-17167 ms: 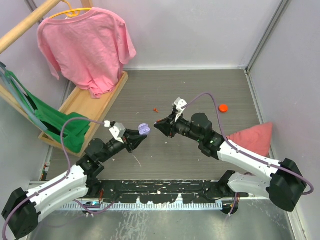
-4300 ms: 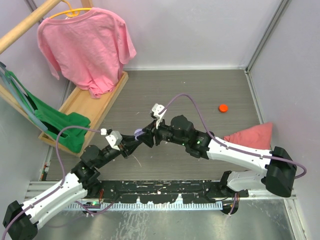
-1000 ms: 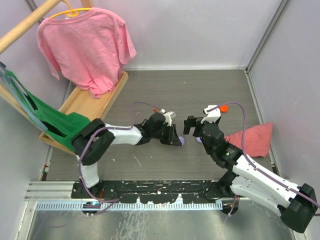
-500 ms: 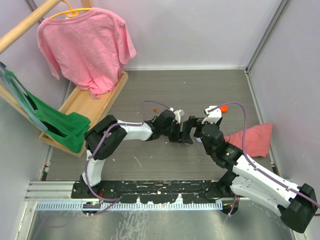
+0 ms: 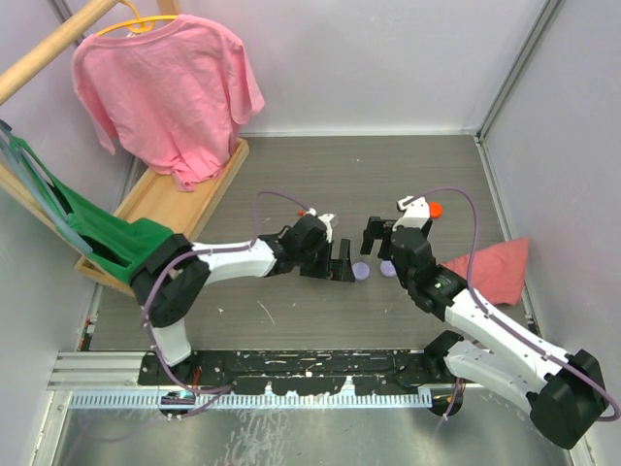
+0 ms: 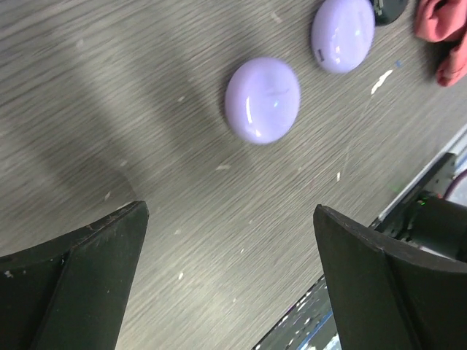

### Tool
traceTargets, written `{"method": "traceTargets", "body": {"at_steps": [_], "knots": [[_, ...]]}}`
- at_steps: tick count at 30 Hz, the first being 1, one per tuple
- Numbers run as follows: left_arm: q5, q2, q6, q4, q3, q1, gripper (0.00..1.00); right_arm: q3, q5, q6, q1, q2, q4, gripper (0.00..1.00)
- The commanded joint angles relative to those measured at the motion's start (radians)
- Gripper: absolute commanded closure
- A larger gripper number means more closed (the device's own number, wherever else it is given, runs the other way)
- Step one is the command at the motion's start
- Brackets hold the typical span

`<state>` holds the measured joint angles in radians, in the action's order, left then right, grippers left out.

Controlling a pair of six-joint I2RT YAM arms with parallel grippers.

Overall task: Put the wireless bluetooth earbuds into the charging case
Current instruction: Place the charging case at the center of the board, then pick up the charging case at the center of the board.

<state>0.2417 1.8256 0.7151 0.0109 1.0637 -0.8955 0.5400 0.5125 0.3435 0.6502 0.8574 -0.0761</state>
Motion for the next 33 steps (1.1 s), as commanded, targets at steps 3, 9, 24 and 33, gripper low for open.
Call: {"method": "traceTargets", "body": {"at_steps": [3,9,24,33], "knots": [[-0.14,-0.202,-0.087,0.127,-0.074,0.017,0.02,0.09,-0.125,-0.041,-0.057,0.051,0.029,0.0],[-0.193,-0.39,-0.144,0.205,-0.146,0.099,0.02,0.123,-0.185,-0.066,-0.113,0.139,0.041,0.0],[-0.385,-0.703,-0.261,0.222,-0.335,0.309,0.02,0.278,-0.197,-0.013,-0.455,0.457,0.023,0.0],[-0.431,-0.728,-0.284,0.124,-0.442,0.308,0.02,0.438,-0.036,0.071,-0.582,0.714,-0.021,0.01]]}}
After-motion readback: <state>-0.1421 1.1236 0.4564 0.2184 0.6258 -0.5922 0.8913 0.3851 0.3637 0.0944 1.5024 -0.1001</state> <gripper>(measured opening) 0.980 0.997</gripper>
